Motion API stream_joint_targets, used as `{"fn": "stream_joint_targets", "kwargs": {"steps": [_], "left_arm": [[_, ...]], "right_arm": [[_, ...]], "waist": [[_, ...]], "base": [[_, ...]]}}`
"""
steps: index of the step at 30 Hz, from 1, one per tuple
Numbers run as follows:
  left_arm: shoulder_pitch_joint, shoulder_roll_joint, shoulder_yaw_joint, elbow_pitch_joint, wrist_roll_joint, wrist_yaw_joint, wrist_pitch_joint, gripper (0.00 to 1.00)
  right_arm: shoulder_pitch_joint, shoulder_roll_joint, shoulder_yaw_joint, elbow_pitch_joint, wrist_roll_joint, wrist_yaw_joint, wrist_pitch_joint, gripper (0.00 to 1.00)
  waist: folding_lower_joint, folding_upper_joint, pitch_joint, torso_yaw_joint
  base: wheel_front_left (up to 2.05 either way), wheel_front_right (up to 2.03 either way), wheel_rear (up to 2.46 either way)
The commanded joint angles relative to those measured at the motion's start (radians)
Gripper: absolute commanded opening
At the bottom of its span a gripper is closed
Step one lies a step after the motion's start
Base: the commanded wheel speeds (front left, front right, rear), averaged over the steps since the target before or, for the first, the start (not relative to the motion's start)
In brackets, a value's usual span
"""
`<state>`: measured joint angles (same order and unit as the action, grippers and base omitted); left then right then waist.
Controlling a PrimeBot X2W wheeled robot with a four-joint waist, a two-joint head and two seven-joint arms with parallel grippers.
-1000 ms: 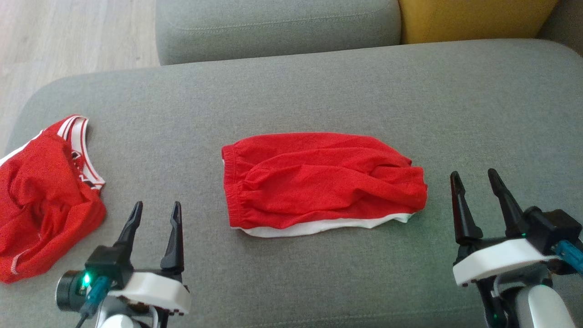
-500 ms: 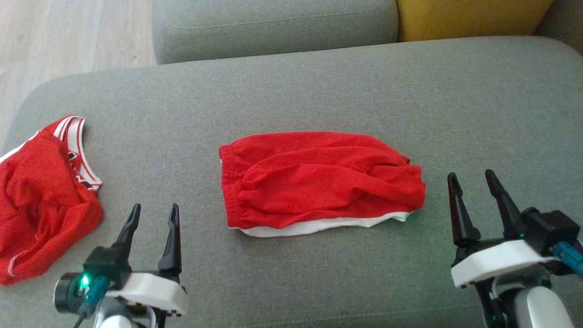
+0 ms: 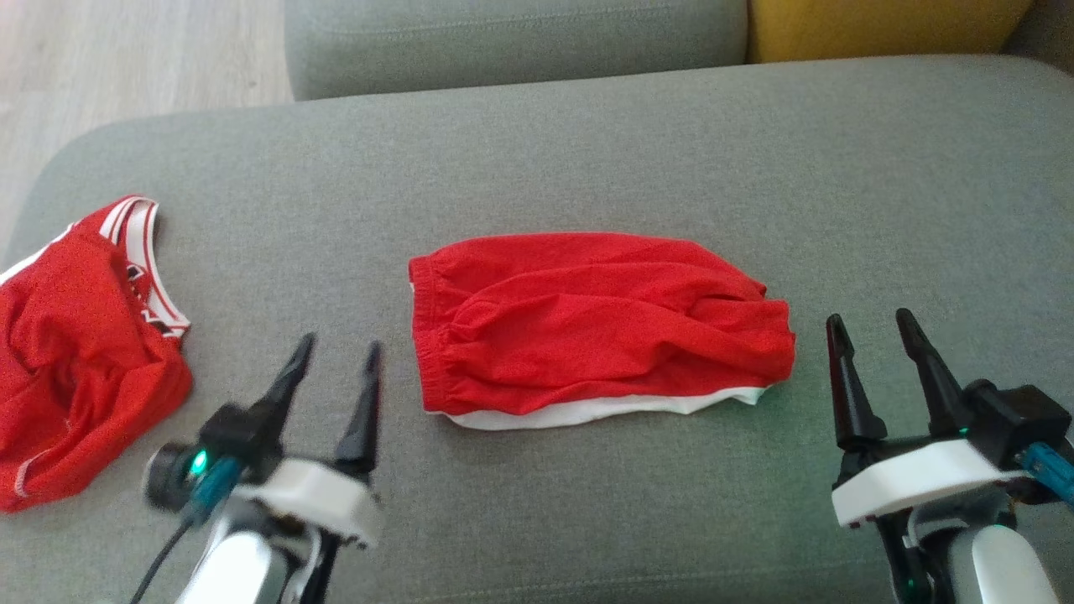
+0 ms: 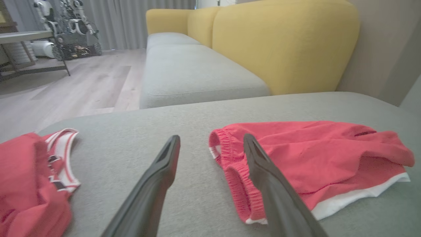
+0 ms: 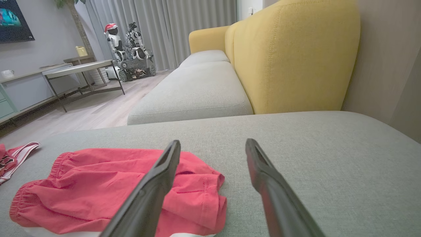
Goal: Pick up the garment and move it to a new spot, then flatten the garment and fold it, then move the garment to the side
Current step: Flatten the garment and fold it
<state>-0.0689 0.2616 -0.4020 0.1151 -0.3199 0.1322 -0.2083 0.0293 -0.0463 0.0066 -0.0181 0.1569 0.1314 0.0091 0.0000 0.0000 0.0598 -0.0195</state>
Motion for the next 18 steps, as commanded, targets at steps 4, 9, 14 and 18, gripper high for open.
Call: {"fn": "stream_joint_targets", "kwargs": {"steps": [4, 9, 14, 18], "left_arm": [[-0.102, -0.010, -0.004, 0.009, -0.026, -0.051, 0.060, 1.00], [-0.130, -0.036, -0.033, 0.069, -0.074, -0.095, 0.130, 1.00], [-0.142, -0.050, -0.040, 0.130, -0.122, -0.121, 0.189, 1.00], [-0.156, -0.055, -0.053, 0.150, -0.149, -0.163, 0.201, 0.47]], "right_arm": [[-0.057, -0.004, 0.034, -0.036, 0.001, -0.001, -0.002, 1.00], [-0.065, -0.004, 0.039, -0.029, 0.009, -0.001, -0.009, 1.00], [-0.070, -0.004, 0.036, -0.020, 0.013, -0.001, -0.018, 1.00], [-0.076, -0.004, 0.036, -0.014, 0.016, -0.001, -0.024, 1.00]], "waist": [[0.0000, 0.0000, 0.019, -0.009], [0.0000, 0.0000, 0.040, -0.031], [0.0000, 0.0000, 0.056, -0.047], [0.0000, 0.0000, 0.065, -0.054]], "base": [[0.00, 0.00, 0.00], [0.00, 0.00, 0.00], [0.00, 0.00, 0.00], [0.00, 0.00, 0.00]]}}
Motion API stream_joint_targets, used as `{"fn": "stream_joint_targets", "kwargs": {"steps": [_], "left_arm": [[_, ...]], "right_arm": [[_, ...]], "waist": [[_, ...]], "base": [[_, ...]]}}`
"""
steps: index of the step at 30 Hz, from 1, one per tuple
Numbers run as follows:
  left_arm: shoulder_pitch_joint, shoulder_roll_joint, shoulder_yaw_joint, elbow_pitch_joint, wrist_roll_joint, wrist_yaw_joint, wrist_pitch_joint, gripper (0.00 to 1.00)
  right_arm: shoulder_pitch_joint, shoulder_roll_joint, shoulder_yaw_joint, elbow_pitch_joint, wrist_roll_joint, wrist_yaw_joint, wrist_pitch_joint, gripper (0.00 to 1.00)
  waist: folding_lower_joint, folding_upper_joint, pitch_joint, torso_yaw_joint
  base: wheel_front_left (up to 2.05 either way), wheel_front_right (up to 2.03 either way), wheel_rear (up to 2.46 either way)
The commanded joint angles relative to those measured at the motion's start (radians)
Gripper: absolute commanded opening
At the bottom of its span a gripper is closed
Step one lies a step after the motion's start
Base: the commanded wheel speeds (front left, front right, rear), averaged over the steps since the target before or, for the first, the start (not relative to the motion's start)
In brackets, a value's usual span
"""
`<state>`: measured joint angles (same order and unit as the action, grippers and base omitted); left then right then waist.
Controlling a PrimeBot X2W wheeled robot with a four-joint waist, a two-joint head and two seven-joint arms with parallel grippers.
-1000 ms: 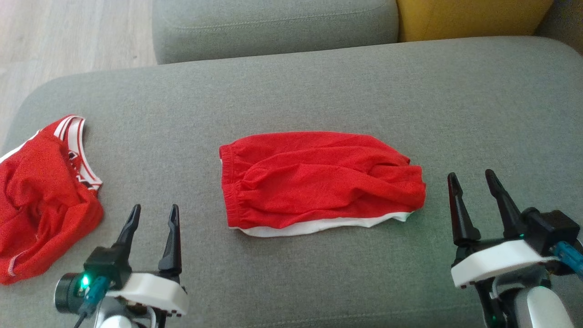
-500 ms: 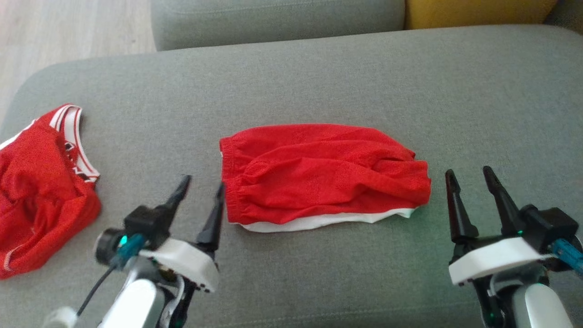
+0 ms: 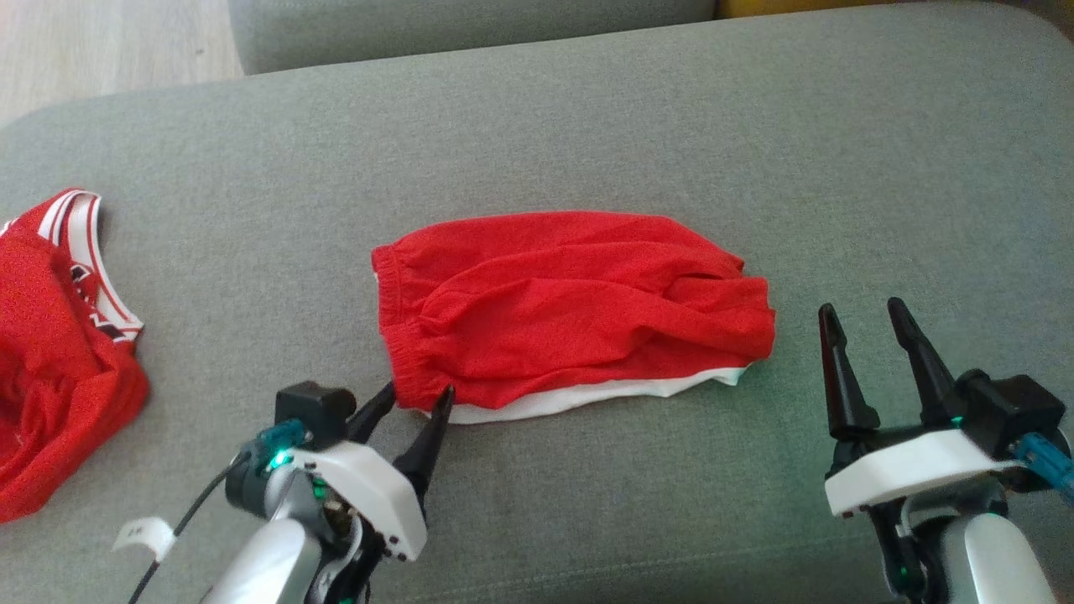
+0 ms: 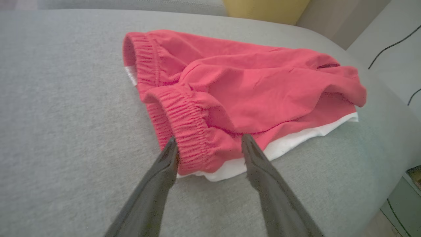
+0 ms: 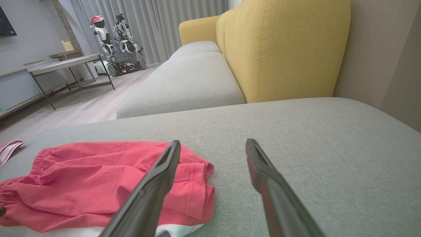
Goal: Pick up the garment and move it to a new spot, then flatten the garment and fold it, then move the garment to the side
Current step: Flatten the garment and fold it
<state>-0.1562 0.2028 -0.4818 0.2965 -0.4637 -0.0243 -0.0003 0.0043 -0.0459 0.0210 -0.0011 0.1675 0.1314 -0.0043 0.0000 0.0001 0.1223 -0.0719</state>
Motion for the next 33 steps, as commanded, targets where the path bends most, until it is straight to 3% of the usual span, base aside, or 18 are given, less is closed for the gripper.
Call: {"fn": "stream_joint_targets", "kwargs": {"steps": [1, 8, 23, 28, 33], "left_arm": [[-0.071, 0.004, 0.024, -0.035, -0.010, -0.015, -0.009, 0.00], [-0.052, 0.027, 0.012, -0.125, -0.011, -0.029, -0.014, 0.00], [0.093, 0.078, -0.012, -0.543, -0.011, 0.051, 0.097, 0.00], [0.074, 0.082, 0.005, -0.560, -0.010, 0.065, 0.104, 0.00], [-0.005, 0.055, 0.048, -0.469, -0.043, 0.068, 0.094, 0.00]], "right_arm": [[-0.052, -0.004, 0.021, -0.029, 0.006, -0.001, -0.012, 1.00], [-0.054, -0.004, 0.010, -0.024, 0.014, -0.001, -0.021, 1.00], [-0.061, -0.004, -0.011, -0.021, 0.021, -0.001, -0.036, 1.00], [-0.072, -0.004, -0.006, -0.020, 0.021, -0.001, -0.038, 1.00], [-0.091, -0.004, 0.006, -0.021, 0.023, -0.001, -0.040, 1.00]], "waist": [[0.0000, -0.0001, 0.004, -0.003], [0.0000, -0.0001, 0.012, 0.003], [0.0000, -0.0001, 0.031, 0.036], [0.0000, -0.0001, 0.045, 0.031], [0.0000, -0.0001, 0.075, 0.010]], "base": [[0.00, 0.00, 0.00], [0.00, 0.00, 0.00], [0.00, 0.00, 0.00], [0.00, 0.00, 0.00], [0.00, 0.00, 0.00]]}}
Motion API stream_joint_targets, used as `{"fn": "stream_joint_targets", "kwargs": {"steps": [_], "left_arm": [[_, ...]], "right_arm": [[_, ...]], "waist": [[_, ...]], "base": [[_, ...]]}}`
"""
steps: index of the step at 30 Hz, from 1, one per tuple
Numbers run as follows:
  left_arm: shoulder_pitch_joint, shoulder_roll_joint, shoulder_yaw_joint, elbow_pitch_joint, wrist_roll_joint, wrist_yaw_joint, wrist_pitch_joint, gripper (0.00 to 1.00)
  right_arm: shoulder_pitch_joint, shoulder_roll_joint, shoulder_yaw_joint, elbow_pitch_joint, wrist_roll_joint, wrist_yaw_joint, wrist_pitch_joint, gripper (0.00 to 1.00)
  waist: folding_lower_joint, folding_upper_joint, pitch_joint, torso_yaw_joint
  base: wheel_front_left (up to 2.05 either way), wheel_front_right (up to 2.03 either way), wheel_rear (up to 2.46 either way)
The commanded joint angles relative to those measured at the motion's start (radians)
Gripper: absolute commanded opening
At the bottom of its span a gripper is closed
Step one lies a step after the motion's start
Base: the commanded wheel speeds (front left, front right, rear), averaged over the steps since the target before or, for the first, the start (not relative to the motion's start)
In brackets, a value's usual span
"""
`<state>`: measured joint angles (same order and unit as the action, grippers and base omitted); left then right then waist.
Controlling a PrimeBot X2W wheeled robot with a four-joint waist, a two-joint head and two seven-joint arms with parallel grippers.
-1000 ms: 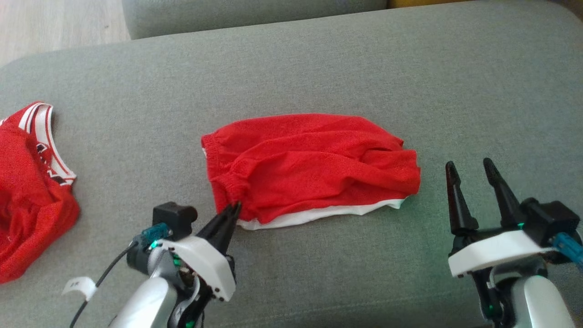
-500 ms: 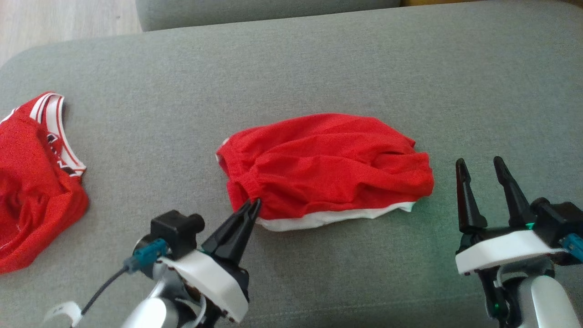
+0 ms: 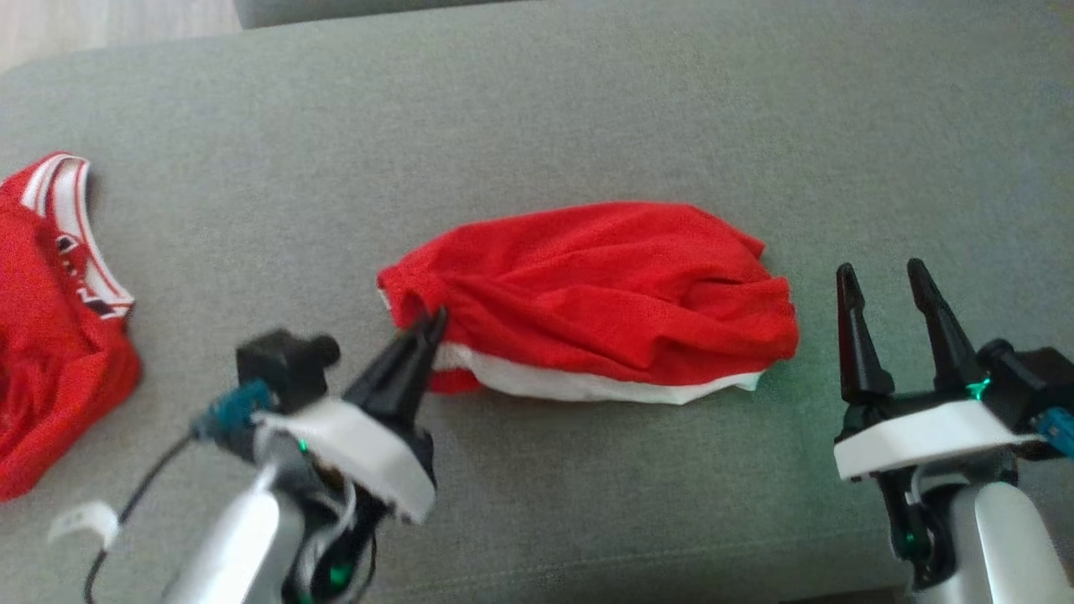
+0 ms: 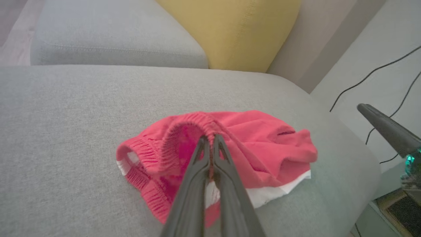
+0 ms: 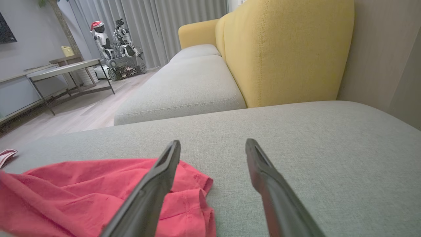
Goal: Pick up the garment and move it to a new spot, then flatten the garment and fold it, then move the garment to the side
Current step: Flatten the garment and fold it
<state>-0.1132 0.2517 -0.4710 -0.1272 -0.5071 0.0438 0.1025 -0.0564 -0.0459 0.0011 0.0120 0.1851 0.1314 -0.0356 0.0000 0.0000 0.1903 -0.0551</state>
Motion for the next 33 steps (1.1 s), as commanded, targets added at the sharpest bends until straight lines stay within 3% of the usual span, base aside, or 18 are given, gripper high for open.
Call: {"fn": "stream_joint_targets", "kwargs": {"steps": [1, 11, 21, 22, 23, 28, 33], "left_arm": [[-0.072, 0.000, 0.049, -0.012, -0.010, -0.002, -0.013, 0.00], [-0.361, -0.037, 0.110, 0.443, -0.034, -0.050, -0.088, 0.00], [-0.424, -0.005, 0.096, 0.685, 0.005, -0.083, -0.161, 0.00], [-0.420, -0.010, 0.096, 0.696, 0.003, -0.082, -0.172, 0.30], [-0.415, -0.014, 0.096, 0.705, 0.002, -0.081, -0.184, 1.00], [-0.380, -0.036, 0.086, 0.705, 0.007, -0.072, -0.242, 1.00], [-0.325, -0.045, 0.086, 0.650, 0.016, -0.035, -0.292, 1.00]], "right_arm": [[-0.035, -0.004, 0.027, -0.033, 0.006, -0.001, -0.009, 1.00], [-0.082, -0.004, 0.046, -0.016, 0.013, -0.001, -0.021, 1.00], [-0.080, -0.004, 0.035, -0.010, 0.018, -0.001, -0.029, 1.00], [-0.080, -0.004, 0.034, -0.008, 0.020, -0.001, -0.029, 1.00], [-0.080, -0.004, 0.033, -0.007, 0.021, -0.001, -0.029, 1.00], [-0.078, -0.004, 0.027, -0.006, 0.019, -0.001, -0.028, 1.00], [-0.072, -0.004, 0.024, -0.010, 0.011, -0.001, -0.022, 1.00]], "waist": [[0.0000, 0.0000, 0.015, -0.012], [0.0000, 0.0000, 0.078, -0.061], [0.0000, 0.0000, 0.091, -0.065], [0.0000, 0.0000, 0.089, -0.063], [0.0000, 0.0000, 0.087, -0.060], [0.0000, 0.0000, 0.072, -0.044], [0.0000, 0.0000, 0.051, -0.029]], "base": [[0.00, 0.00, 0.00], [0.00, 0.00, 0.00], [0.00, 0.00, 0.00], [0.00, 0.00, 0.00], [0.00, 0.00, 0.00], [0.00, 0.00, 0.00], [0.00, 0.00, 0.00]]}}
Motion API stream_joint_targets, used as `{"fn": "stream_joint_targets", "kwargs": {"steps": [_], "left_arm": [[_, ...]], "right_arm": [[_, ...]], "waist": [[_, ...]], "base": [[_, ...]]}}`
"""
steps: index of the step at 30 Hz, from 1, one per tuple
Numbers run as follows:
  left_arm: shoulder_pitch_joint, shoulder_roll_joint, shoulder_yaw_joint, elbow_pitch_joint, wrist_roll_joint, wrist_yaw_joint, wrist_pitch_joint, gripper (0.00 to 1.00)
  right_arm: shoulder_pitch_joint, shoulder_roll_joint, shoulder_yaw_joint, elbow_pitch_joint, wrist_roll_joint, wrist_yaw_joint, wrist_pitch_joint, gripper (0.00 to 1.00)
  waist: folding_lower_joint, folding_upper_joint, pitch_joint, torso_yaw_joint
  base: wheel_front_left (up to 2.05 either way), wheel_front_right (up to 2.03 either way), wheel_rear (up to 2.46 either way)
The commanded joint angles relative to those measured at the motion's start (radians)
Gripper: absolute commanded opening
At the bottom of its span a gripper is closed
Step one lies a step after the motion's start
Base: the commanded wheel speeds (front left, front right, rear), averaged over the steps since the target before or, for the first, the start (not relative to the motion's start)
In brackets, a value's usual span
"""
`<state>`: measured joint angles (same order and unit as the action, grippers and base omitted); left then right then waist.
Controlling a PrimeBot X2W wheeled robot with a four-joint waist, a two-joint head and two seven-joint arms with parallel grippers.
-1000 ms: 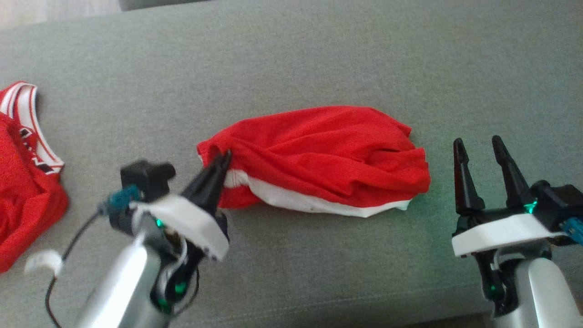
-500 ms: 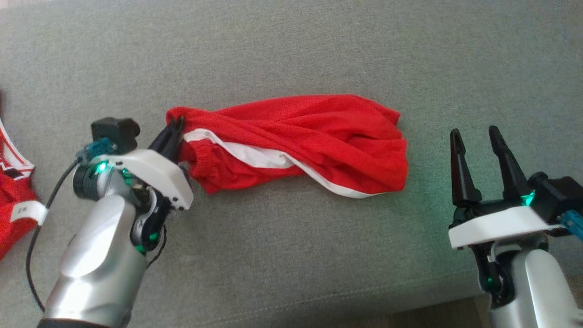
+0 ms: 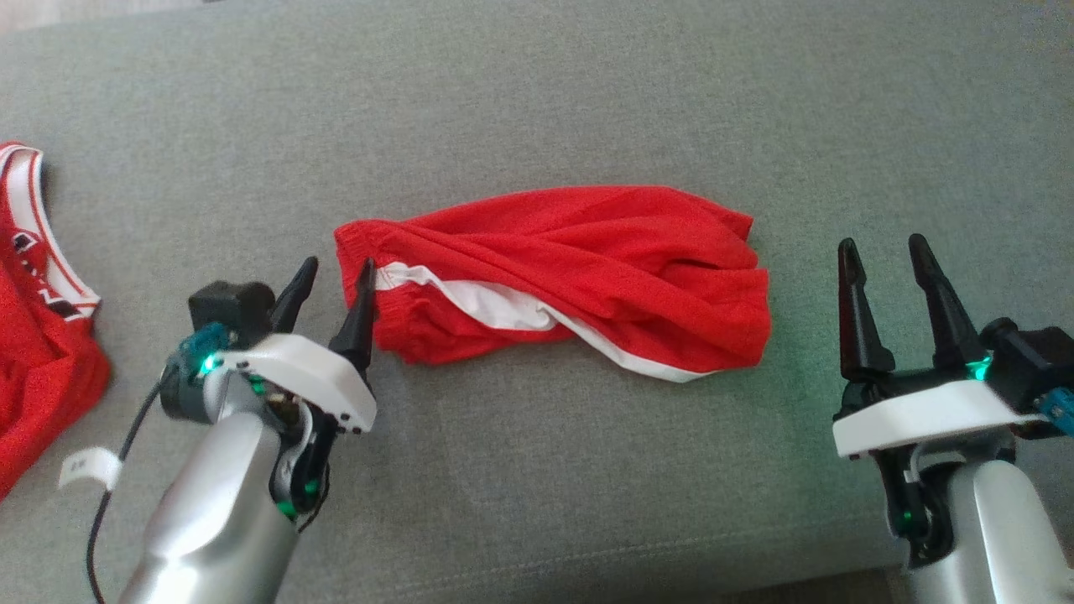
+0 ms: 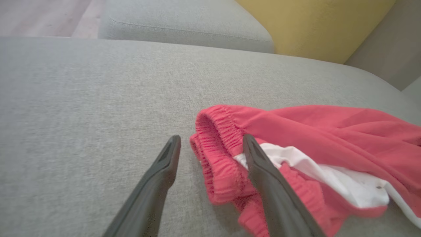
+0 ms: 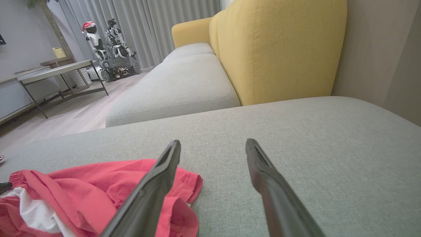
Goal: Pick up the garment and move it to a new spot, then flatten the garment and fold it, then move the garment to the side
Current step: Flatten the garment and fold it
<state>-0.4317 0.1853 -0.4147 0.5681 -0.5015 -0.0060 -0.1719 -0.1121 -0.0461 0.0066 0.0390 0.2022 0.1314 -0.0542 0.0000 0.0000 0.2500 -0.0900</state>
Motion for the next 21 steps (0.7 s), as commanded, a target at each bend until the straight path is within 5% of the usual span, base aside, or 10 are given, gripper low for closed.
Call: {"fn": "stream_joint_targets", "kwargs": {"steps": [1, 16, 21], "left_arm": [[0.006, 0.020, 0.031, -0.062, 0.012, 0.025, -0.025, 1.00], [0.223, 0.054, 0.139, -0.395, 0.091, 0.225, -0.088, 1.00], [0.297, 0.086, 0.151, -0.464, 0.118, 0.247, -0.089, 1.00]], "right_arm": [[-0.014, -0.004, 0.018, -0.038, -0.008, -0.001, -0.002, 1.00], [0.033, -0.004, 0.013, -0.054, -0.036, -0.001, 0.029, 1.00], [0.057, -0.004, 0.013, -0.061, -0.050, -0.001, 0.042, 1.00]], "waist": [[0.0000, 0.0000, -0.013, 0.009], [0.0000, 0.0000, -0.109, 0.048], [0.0000, 0.0000, -0.141, 0.056]], "base": [[0.00, 0.00, 0.00], [0.00, 0.00, 0.00], [0.00, 0.00, 0.00]]}}
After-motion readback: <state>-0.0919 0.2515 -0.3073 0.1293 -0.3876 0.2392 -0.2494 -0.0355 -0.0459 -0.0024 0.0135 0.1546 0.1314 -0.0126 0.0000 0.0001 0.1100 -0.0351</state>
